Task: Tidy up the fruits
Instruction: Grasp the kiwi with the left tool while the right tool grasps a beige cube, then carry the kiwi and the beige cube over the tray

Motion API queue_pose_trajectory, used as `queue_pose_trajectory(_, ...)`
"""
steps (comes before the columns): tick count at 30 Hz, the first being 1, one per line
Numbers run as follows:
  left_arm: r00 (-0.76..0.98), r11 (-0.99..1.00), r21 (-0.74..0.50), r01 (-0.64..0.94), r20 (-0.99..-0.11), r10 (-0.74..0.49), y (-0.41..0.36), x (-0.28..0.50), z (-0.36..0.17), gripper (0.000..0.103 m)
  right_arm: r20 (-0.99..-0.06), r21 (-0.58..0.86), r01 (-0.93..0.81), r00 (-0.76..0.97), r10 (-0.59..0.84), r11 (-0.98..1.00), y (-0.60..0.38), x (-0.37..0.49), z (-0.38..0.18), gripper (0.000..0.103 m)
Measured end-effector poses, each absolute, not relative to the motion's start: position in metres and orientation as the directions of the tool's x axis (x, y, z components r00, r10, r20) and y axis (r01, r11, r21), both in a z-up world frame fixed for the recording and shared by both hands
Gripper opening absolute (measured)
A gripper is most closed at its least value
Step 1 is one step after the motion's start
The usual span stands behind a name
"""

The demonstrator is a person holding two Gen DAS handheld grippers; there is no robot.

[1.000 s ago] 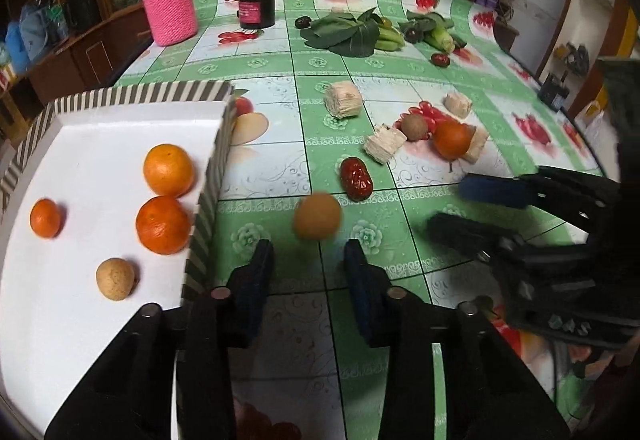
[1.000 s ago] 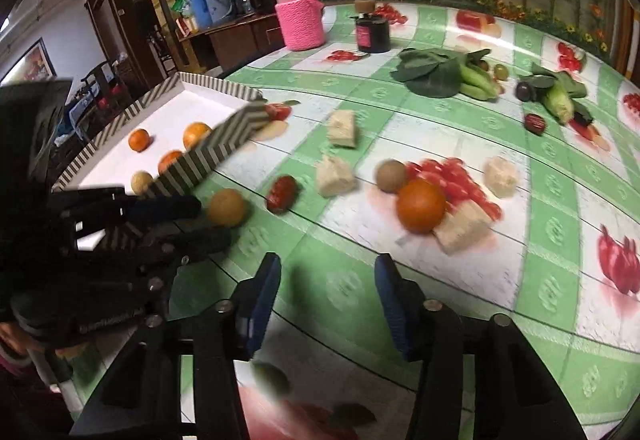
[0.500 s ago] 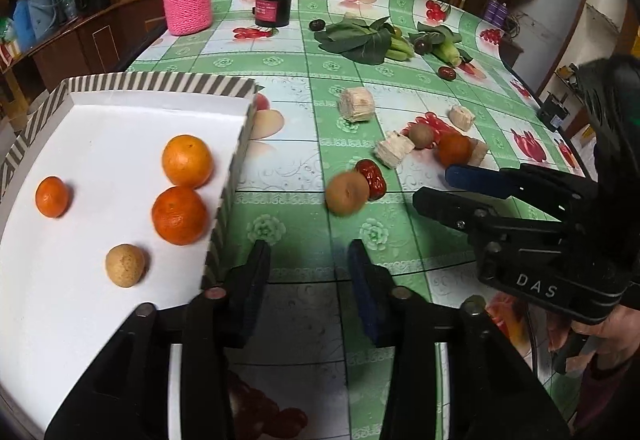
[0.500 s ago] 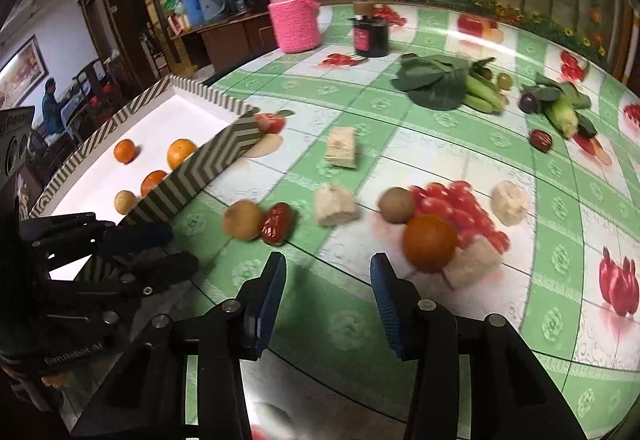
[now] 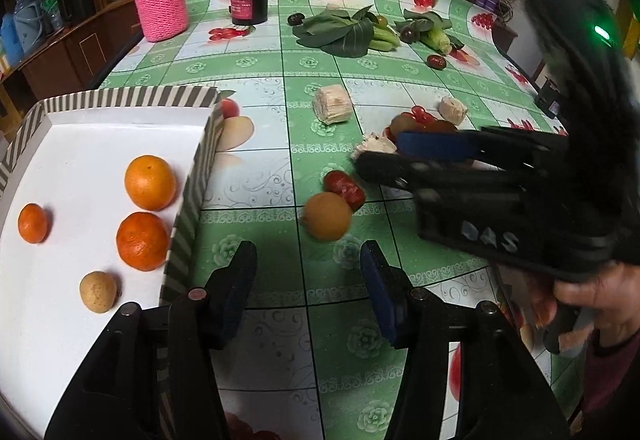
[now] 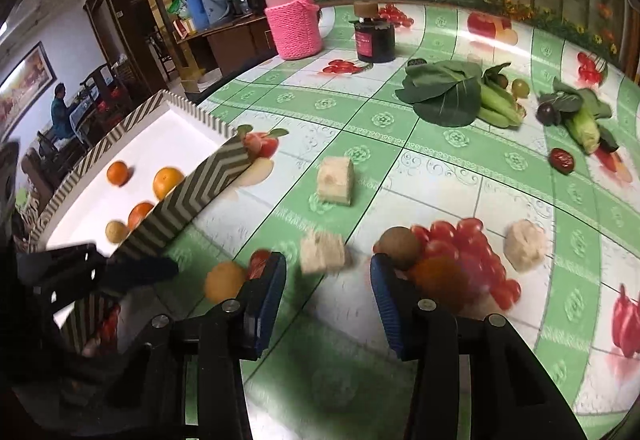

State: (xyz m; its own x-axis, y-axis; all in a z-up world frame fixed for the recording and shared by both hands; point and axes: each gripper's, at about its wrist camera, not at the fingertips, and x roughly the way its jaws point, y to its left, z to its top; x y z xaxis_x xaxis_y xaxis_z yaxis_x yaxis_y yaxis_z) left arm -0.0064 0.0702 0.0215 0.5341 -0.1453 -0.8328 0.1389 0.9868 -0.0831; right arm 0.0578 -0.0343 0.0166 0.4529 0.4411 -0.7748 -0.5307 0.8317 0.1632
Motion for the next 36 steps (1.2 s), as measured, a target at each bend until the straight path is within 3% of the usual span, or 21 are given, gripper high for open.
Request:
queue_pose_trajectory(5,0.532,0.987,-0.076,0.141,-0.835,-0.14,0.069,0.002,0.022,0.052,-0.778,0.129,-0.553,0.459,0.43,0.823,-0.03,0.062,0.011,0.028)
queue_pose_trajectory(12,0.526,0.982,-0.055,0.18,-0.838,-0.143,0.057,0.01,0.018,0.052,-0.762,0.125,-0.542,0.484,0.43,0.831,-0.046,0.048,0.014,0.027)
queue_pose_trajectory(14,0.529,0.982,-0.044,0.185,-0.837,-0.138,0.056,0.01,0.015,0.045,-0.754,0.127,-0.537,0.494,0.433,0.834,-0.054,0.043,0.018,0.027)
queue_pose_trajectory(16,0.537,0.982,-0.017,0.19,-0.835,-0.118,0.055,0.009,0.015,0.028,-0.745,0.138,-0.532,0.501,0.441,0.836,-0.061,0.038,0.022,0.027)
queue_pose_trajectory(18,0.54,0.984,-0.028,0.176,-0.833,-0.12,0.06,0.01,0.015,0.023,-0.74,0.145,-0.531,0.502,0.448,0.835,-0.065,0.034,0.025,0.027)
queue_pose_trajectory(36,0.597,0.988,-0.061,0.14,-0.791,-0.133,0.072,-0.025,0.04,0.023,-0.719,0.177,-0.521,0.511,0.472,0.835,-0.072,-0.002,0.034,0.027)
